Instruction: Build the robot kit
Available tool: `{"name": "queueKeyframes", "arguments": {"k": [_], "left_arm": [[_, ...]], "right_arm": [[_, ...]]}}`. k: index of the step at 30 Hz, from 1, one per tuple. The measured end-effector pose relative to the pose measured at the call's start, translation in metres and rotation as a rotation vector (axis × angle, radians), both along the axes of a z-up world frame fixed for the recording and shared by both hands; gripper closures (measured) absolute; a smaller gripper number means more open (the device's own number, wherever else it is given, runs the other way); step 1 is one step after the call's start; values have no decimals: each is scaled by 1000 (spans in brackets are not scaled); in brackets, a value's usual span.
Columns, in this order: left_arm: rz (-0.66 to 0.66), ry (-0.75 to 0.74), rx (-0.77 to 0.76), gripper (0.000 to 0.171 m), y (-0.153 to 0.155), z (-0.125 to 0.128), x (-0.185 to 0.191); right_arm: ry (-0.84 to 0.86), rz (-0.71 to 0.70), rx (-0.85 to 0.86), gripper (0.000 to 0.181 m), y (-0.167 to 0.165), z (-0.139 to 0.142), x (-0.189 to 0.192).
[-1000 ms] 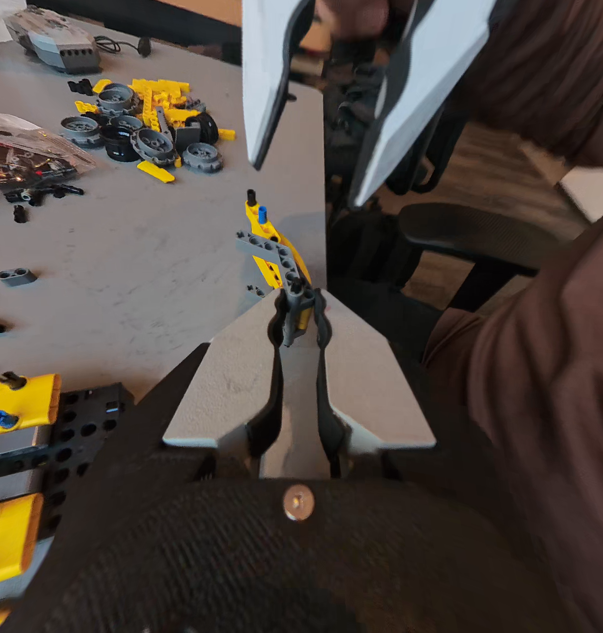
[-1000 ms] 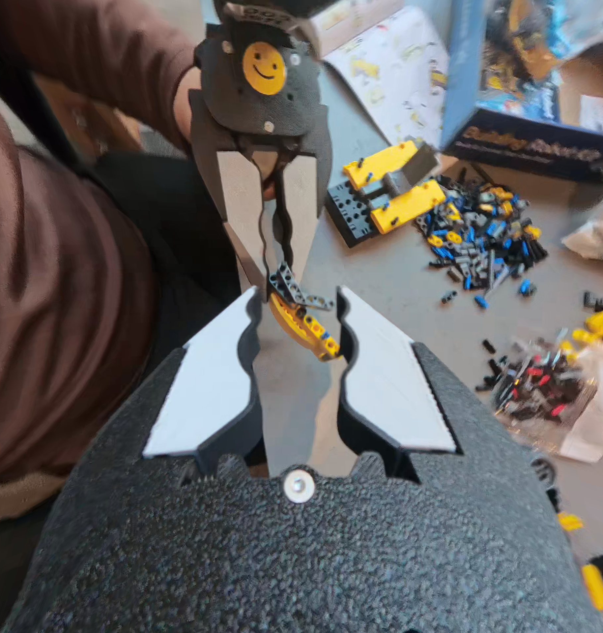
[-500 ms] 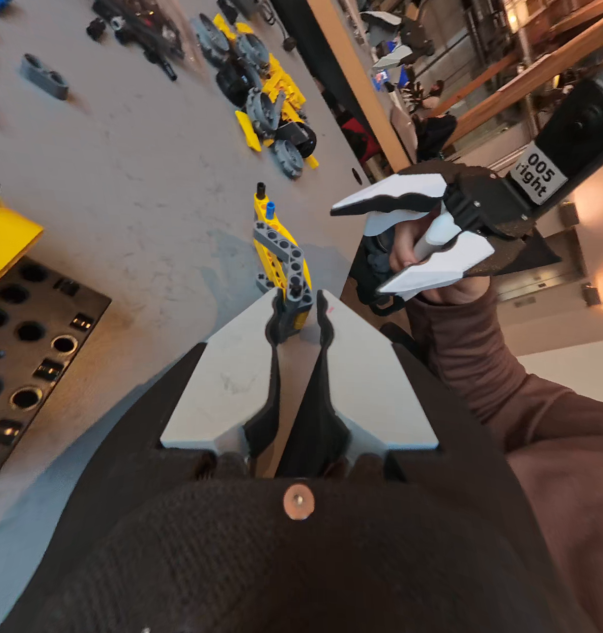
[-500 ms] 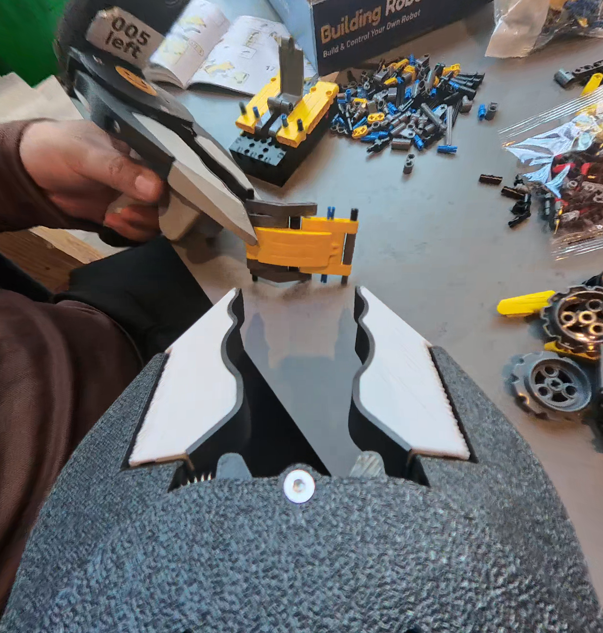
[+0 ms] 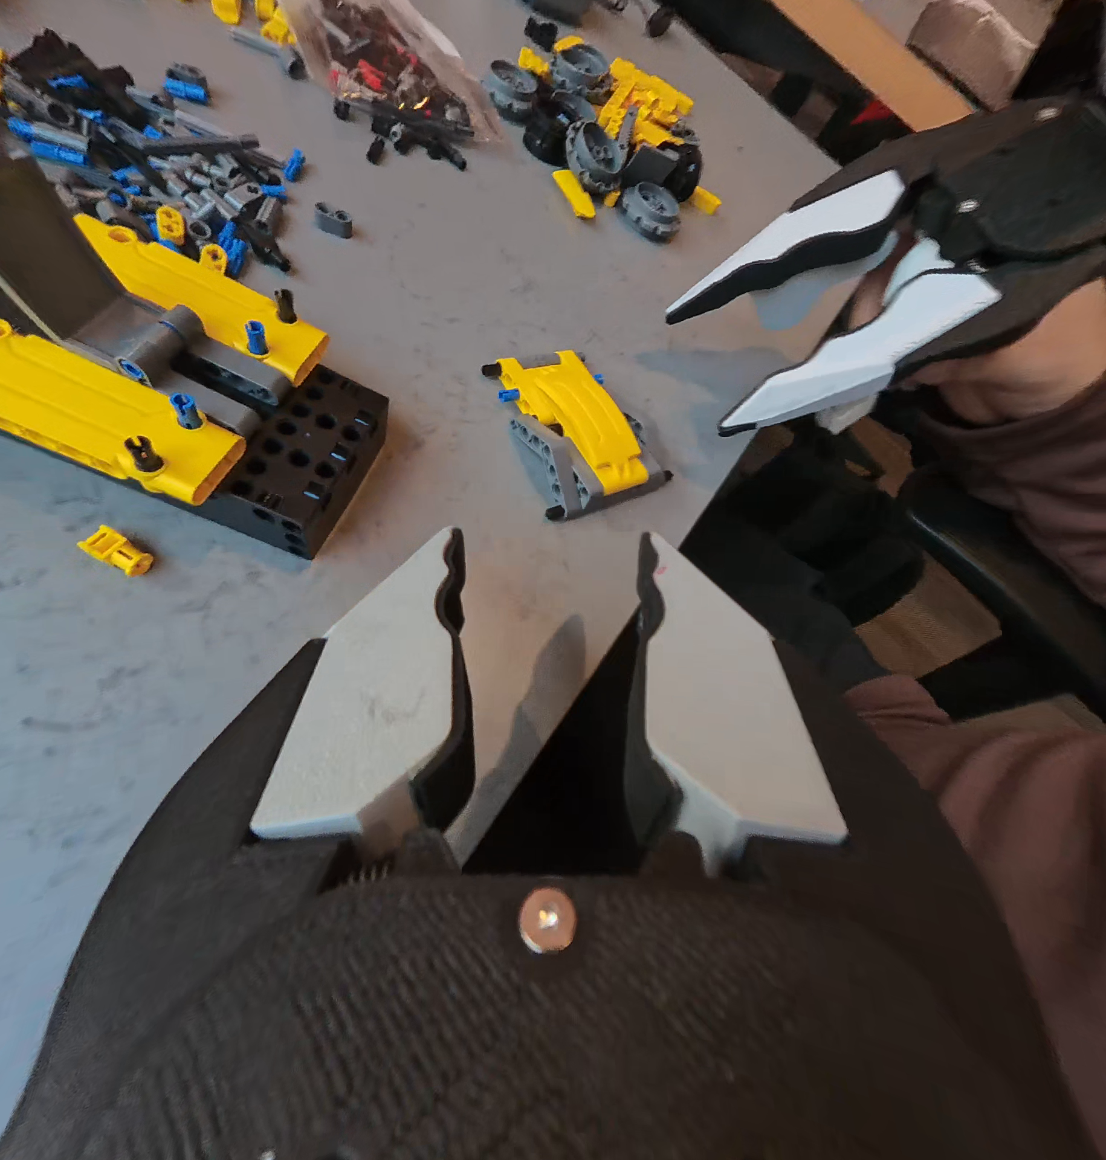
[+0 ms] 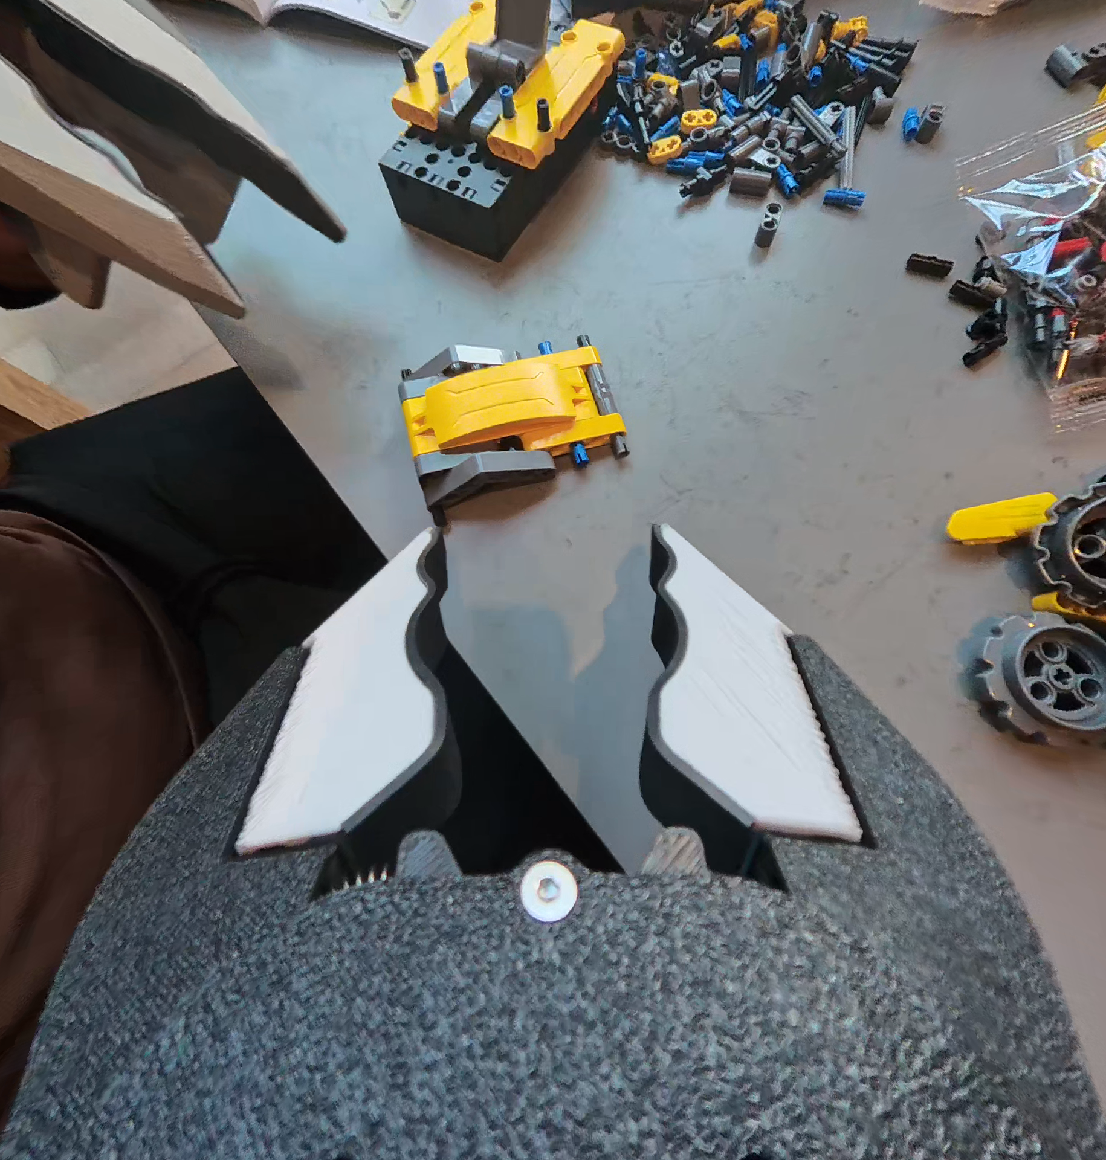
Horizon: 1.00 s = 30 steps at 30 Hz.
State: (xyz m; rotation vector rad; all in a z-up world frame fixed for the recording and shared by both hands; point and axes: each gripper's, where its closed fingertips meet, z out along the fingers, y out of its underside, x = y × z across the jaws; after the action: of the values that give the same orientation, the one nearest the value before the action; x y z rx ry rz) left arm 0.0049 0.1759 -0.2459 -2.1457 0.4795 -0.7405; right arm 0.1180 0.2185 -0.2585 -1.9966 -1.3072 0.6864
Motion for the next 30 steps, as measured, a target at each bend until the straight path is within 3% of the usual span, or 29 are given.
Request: {"name": "queueKeyframes", "arguments": {"k": [2,5,7,12,15,19,27,30], "left_arm": [[-56,-60,27,117,-13,10,1],[-249,-141,53,119,-49,18,15],[-371,-130,87,120,-74,12,25],[-473,-197,169,132,-109,-5,54],[-529,-205,136,132,-115,-11,62],[-571,-97,148,133,-111,-28,57],[-595,-75,208,136,-113,-24,52],[-609,-59,211,138,-116,-27,53]], "right_arm": [[45,31,5,116,-7,6,-7],[75,85,85,114,-16,15,-21],[74,114,142,112,-22,19,-33],[12,106,222,111,-19,15,-62],[-96,56,254,119,-2,3,-63],[-145,-66,319,123,29,2,-51],[169,-190,351,125,61,43,-39],[219,-223,437,137,68,60,-28]]}}
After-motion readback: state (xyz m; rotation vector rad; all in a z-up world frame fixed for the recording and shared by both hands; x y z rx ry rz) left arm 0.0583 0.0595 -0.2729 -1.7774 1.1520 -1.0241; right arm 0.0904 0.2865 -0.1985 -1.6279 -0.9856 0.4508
